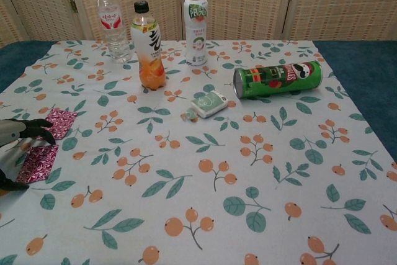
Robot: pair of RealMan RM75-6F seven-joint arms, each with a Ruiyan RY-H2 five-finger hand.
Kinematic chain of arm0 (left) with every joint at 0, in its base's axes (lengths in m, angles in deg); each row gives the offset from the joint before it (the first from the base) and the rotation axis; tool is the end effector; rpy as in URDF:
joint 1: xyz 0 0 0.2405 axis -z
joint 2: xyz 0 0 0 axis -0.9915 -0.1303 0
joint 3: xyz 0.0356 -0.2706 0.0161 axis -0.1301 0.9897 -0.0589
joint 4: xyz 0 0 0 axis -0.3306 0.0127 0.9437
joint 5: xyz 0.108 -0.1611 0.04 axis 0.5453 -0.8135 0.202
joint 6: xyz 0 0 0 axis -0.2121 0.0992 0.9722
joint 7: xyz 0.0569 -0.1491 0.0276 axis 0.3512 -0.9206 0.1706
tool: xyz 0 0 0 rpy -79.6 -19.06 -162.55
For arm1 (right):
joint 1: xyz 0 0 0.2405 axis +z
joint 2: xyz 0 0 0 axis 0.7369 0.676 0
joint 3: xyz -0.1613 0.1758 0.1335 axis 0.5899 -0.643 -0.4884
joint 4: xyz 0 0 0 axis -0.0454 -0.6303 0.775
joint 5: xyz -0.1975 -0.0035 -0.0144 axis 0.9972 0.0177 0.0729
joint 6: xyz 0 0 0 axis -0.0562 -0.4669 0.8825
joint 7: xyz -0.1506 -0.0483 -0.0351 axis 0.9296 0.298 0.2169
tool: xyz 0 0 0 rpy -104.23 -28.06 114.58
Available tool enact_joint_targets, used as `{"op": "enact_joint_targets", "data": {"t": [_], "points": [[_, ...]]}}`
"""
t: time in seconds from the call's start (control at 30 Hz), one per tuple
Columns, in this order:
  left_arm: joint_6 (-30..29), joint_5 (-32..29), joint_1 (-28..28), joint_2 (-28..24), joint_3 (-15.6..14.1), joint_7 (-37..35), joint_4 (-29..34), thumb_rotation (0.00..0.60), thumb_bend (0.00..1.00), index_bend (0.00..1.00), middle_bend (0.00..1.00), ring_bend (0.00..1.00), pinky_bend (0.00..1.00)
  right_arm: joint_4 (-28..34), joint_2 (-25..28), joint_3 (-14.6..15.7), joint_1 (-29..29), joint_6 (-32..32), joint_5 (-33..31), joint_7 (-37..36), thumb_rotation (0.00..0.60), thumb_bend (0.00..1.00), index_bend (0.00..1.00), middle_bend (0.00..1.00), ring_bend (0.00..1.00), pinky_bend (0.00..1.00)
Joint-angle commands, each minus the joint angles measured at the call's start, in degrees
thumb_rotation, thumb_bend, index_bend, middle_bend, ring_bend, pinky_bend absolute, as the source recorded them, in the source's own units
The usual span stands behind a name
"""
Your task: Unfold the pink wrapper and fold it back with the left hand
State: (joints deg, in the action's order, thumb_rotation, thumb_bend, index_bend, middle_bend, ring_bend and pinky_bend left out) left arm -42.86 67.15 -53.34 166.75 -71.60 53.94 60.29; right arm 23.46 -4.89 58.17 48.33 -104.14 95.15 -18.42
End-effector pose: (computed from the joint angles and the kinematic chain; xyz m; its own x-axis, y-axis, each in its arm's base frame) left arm -0.2942 0.2914 0.0182 0.5447 0.4577 0.7027 0.8282 -0.1616 -0.5367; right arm -0.3719 -0.1818 0.1994 0.3140 0.0357 0.9487 -0.9457 0.1000 0.3092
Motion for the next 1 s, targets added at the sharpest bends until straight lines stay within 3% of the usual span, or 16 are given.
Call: {"op": "enact_joint_targets", "data": {"t": [0.03, 0.57, 1.0], "points": [[-0.1, -0.4, 0.0, 0.1, 0.1, 0.4, -0.1, 0.6, 0.25, 0.23, 0.0, 0.0, 0.0, 0.0, 0.0, 0.0, 0.0, 0.0, 0.1, 0.0, 0.327, 0.3, 0.0, 0.0, 0.0, 0.0], [-0.2, -2.4, 0.1, -0.5, 0.2, 2.3, 0.7, 0.6, 0.25, 0.19, 0.0, 0.0, 0.0, 0.0, 0.1, 0.0, 0.0, 0.1, 0.1, 0.0, 0.326, 0.3, 0.0, 0.0, 0.0, 0.0], [-1.3, -2.0, -0.2, -0.4, 0.1, 2.4, 0.7, 0.6, 0.25, 0.33, 0.0, 0.0, 0.0, 0.3, 0.1, 0.0, 0.0, -0.2, 0.2, 0.1, 0.328, 0.3, 0.0, 0.0, 0.0, 0.0]]}}
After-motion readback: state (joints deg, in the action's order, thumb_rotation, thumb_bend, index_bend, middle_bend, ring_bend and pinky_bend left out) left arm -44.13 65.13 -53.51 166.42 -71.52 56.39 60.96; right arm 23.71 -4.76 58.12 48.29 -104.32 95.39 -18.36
